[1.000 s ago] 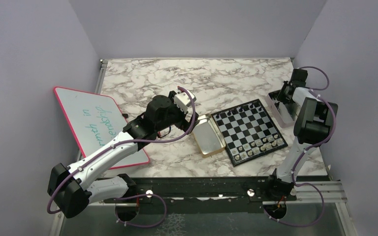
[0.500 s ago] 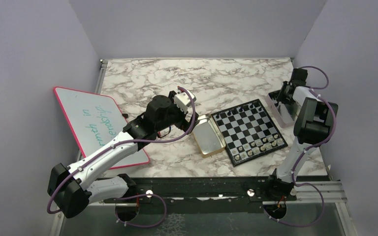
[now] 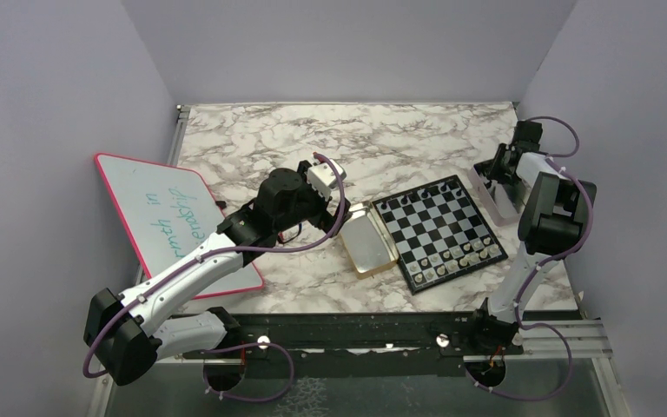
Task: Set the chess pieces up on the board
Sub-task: Pick up the chess piece from the storage box.
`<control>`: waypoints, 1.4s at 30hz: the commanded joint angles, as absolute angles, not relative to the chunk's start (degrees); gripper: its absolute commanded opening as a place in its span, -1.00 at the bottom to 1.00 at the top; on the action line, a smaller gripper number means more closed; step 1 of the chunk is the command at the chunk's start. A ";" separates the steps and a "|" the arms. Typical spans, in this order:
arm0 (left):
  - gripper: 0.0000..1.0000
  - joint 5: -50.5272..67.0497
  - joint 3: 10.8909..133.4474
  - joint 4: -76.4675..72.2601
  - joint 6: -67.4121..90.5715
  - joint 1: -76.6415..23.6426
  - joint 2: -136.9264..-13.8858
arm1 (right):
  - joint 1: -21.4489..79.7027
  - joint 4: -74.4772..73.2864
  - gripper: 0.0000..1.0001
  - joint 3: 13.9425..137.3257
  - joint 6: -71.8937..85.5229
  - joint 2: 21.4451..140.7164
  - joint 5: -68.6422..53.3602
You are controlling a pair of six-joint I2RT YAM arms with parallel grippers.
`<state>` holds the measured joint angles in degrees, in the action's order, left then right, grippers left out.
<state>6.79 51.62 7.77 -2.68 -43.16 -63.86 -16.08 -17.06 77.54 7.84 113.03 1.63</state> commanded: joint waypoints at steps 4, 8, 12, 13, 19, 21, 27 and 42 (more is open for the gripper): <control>0.94 7.89 51.26 6.17 -2.90 -43.29 -62.07 | -15.48 -19.40 -0.24 79.71 6.98 111.52 -1.60; 0.94 7.90 51.25 6.23 -2.88 -43.24 -62.18 | -15.47 -19.70 -0.33 79.84 6.86 111.52 -1.51; 0.94 8.17 51.24 6.22 -2.74 -43.24 -62.27 | -15.47 -20.52 -0.37 79.76 6.94 111.76 -1.29; 0.95 8.17 51.24 6.19 -2.80 -43.24 -62.31 | -15.47 -20.95 -0.37 79.87 6.94 111.97 -0.91; 0.94 8.33 51.24 6.11 -2.64 -43.24 -62.44 | -15.39 -22.00 -0.48 79.66 6.47 111.79 1.53; 0.94 8.28 51.24 6.15 -2.64 -43.24 -62.43 | -15.19 -21.92 -0.61 79.63 6.27 111.47 2.33; 0.95 7.84 51.20 6.15 -2.78 -43.15 -62.64 | -14.11 -23.78 -0.84 81.49 5.49 110.11 5.89; 0.97 4.50 51.24 6.58 -2.55 -43.15 -62.60 | -9.86 -32.12 -0.89 87.08 6.52 102.34 8.94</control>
